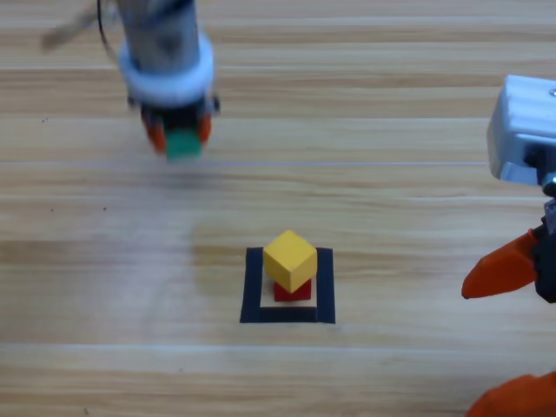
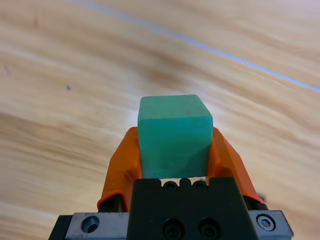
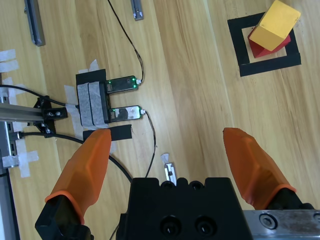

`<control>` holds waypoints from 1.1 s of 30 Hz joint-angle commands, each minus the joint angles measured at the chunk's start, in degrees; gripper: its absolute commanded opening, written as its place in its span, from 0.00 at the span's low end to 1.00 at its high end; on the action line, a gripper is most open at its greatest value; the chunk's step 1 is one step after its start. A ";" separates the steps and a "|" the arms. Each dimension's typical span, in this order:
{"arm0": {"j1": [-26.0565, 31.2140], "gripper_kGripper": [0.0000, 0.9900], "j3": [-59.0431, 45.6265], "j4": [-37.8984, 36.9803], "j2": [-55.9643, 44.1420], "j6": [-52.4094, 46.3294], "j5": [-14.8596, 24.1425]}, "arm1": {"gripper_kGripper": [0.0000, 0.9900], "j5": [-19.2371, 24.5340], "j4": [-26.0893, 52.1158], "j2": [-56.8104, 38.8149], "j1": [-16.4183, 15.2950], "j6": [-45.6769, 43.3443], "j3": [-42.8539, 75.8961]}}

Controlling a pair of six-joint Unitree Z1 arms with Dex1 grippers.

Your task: Stack the blocks in the rectangular block: red at the bottom, yellow in the middle, green on top

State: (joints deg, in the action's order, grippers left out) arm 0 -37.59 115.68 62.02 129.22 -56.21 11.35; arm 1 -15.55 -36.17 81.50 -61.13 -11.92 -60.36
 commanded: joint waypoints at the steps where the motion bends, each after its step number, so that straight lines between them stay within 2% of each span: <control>1: -2.66 0.08 4.82 5.74 -6.09 14.37 -1.51 | 1.00 1.04 0.84 -0.20 1.63 1.55 1.83; 4: -7.06 0.08 1.74 5.92 -10.39 19.82 -2.03 | 1.00 1.04 0.84 -0.20 1.80 1.81 1.83; 7: -11.10 0.08 -1.25 5.83 -13.29 23.60 -4.32 | 1.00 1.04 0.84 -0.38 1.80 2.17 1.83; 10: -16.29 0.08 -2.39 5.83 -15.23 25.01 -5.46 | 1.00 1.04 0.84 -0.38 2.07 2.78 1.83; 15: -20.59 0.08 -0.98 5.83 -15.05 25.45 -5.99 | 1.00 1.04 0.84 -0.38 2.51 3.13 1.91; 20: -21.47 0.07 -0.72 5.74 -13.38 19.73 -6.08 | 1.00 1.13 0.75 -0.29 2.51 3.13 2.00; 27: -21.91 0.08 -0.63 6.80 -8.02 4.53 -5.46 | 1.00 1.57 0.84 -0.29 2.51 3.13 2.09; 33: -23.06 0.08 0.25 7.06 -3.54 0.05 -5.37 | 1.00 2.01 0.84 -0.46 2.51 3.13 2.35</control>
State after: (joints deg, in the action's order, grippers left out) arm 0 -58.73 114.84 68.91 120.97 -54.99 5.53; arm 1 -14.69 -36.17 81.50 -60.67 -9.15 -60.15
